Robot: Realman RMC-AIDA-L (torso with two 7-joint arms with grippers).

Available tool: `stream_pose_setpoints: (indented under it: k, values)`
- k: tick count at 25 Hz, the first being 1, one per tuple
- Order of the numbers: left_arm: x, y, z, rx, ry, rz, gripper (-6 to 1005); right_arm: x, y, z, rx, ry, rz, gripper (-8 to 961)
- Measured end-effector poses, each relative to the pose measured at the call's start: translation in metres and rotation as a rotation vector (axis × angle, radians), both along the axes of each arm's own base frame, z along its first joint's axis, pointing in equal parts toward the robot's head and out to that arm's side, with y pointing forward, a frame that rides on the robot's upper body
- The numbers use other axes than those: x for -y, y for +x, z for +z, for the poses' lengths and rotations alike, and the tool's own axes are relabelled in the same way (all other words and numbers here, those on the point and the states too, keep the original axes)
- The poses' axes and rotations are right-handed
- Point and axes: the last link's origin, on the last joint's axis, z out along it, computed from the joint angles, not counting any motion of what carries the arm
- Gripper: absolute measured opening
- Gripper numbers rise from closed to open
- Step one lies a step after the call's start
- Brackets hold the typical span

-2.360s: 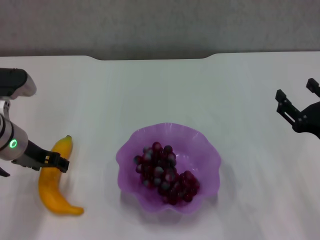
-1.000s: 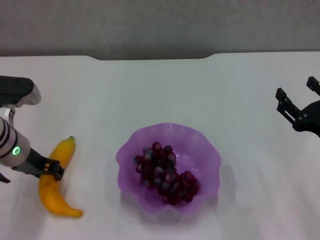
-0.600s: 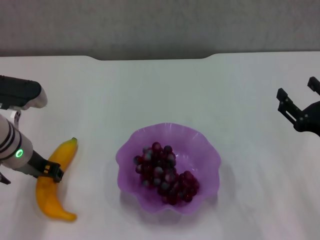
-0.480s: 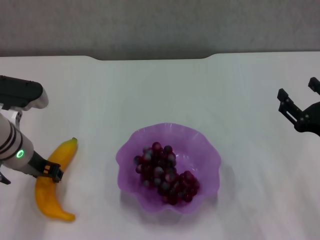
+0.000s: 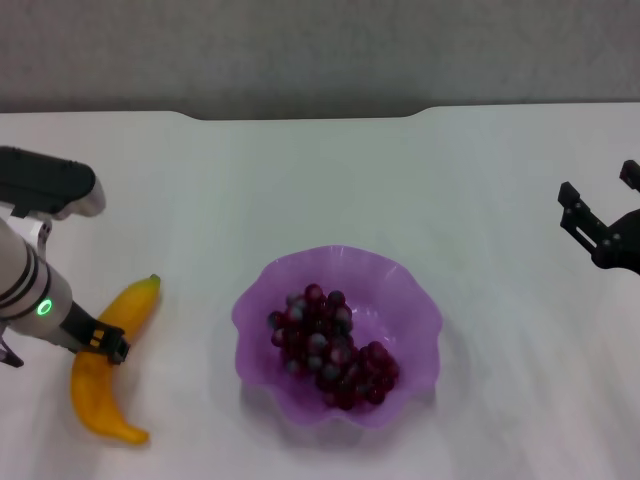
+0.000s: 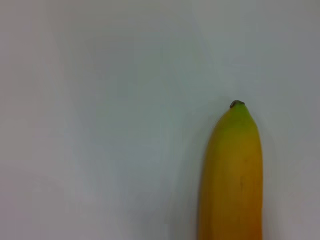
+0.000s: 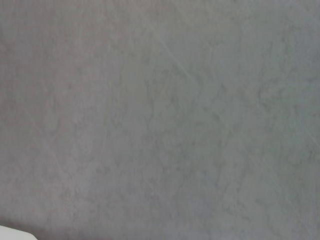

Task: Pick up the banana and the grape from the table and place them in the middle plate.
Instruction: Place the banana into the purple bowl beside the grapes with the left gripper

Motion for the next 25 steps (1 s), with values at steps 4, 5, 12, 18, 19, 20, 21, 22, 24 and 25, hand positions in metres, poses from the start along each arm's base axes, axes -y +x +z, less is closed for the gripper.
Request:
stream_pose_setpoints:
  k: [4,5,12,18,19,20,21,22,24,25]
  values:
    - [0.005,0.022,0.012,-0.005,0.036,-0.072,496,0.0,0.0,0.0,0.0,0.0,-0.002,744]
    - [0.005,0.029,0.017,-0.002,0.053,-0.095,496,0.0,0.0,0.0,0.0,0.0,-0.002,744]
    - [0.01,0.056,0.048,0.008,0.149,-0.207,497,0.001,0.001,0.0,0.0,-0.001,-0.003,735]
    - [0.012,0.073,0.075,0.028,0.226,-0.309,497,0.001,0.001,-0.002,0.018,-0.01,-0.002,713]
    - [0.013,0.075,0.077,0.037,0.229,-0.323,497,0.001,0.0,-0.003,0.025,-0.013,0.003,715]
    - [0.015,0.077,0.078,0.052,0.228,-0.339,497,0.001,-0.001,-0.003,0.028,-0.015,0.007,717]
    - [0.016,0.08,0.08,0.066,0.227,-0.355,497,0.001,-0.001,-0.003,0.031,-0.016,0.01,719]
    - [0.018,0.085,0.081,0.097,0.215,-0.389,497,0.001,-0.002,-0.003,0.031,-0.016,0.011,722]
    - [0.021,0.09,0.082,0.125,0.198,-0.424,497,0.001,-0.002,-0.003,0.03,-0.016,0.012,726]
    - [0.023,0.093,0.081,0.136,0.188,-0.437,497,0.001,-0.002,-0.003,0.029,-0.017,0.012,729]
